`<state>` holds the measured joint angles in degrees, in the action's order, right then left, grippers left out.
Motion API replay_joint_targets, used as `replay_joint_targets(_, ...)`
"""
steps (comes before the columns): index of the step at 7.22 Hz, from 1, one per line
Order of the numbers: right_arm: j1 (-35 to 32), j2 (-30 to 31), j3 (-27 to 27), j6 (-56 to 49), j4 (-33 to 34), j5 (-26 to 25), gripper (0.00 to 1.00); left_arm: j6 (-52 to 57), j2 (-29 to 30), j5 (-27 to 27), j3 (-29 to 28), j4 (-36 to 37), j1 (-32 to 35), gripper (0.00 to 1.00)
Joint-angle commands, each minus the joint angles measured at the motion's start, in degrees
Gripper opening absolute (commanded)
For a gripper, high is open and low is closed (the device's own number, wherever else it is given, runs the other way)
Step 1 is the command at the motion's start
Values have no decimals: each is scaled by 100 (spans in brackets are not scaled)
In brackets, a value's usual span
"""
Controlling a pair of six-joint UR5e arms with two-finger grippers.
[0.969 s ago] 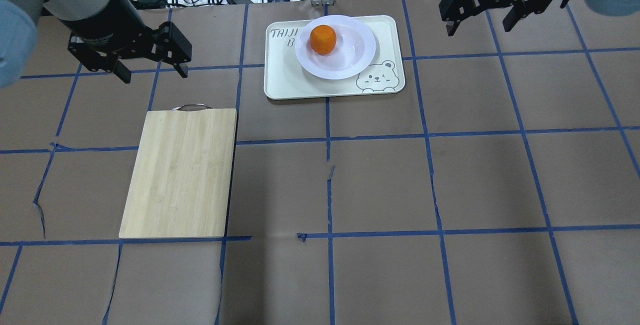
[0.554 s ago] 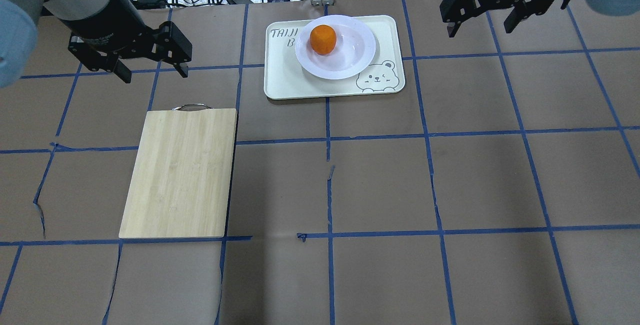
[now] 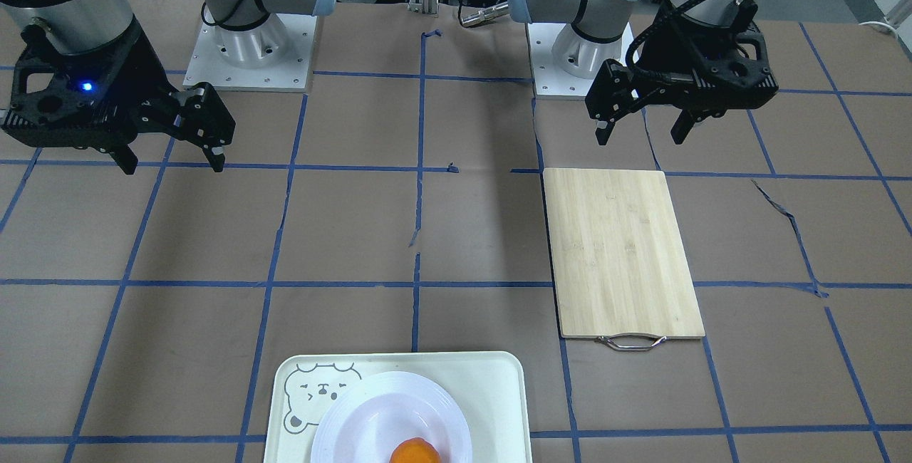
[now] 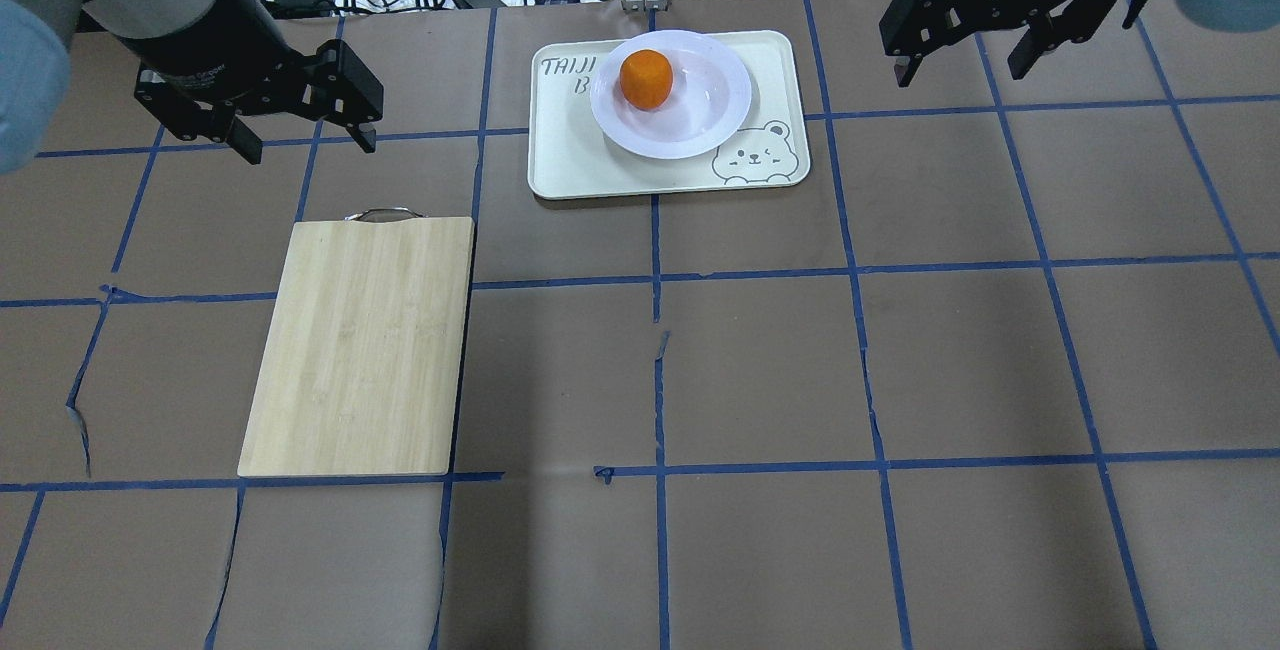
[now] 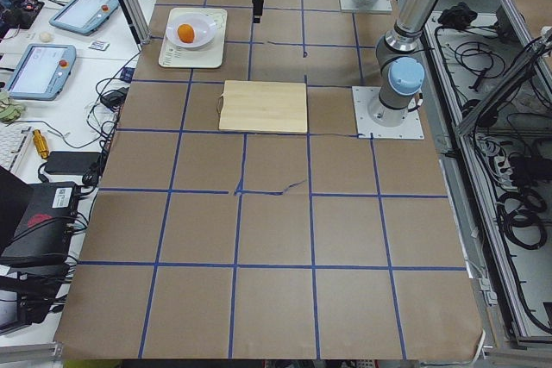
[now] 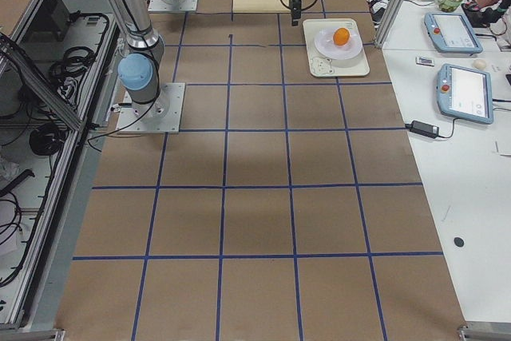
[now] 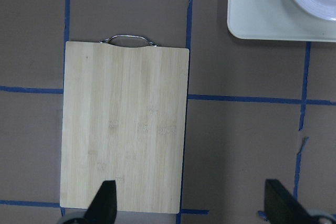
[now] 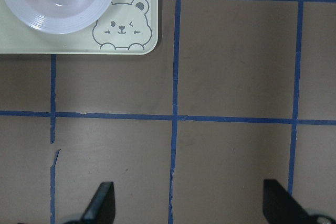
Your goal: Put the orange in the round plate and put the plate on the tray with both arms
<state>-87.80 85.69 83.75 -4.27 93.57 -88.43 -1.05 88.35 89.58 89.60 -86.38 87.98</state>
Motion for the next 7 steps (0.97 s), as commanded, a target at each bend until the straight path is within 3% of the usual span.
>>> replay_joint_targets(1,0,0,1,5,-49,-8,100,-9,-46,6,-30,25,0,100)
replay_joint_targets(5,0,0,1,5,-49,-17,100,0,260,-55,-47,743,-26,100)
replay_joint_targets(7,0,0,9,5,-49,-8,100,17,733,-363,-135,1630,9,100)
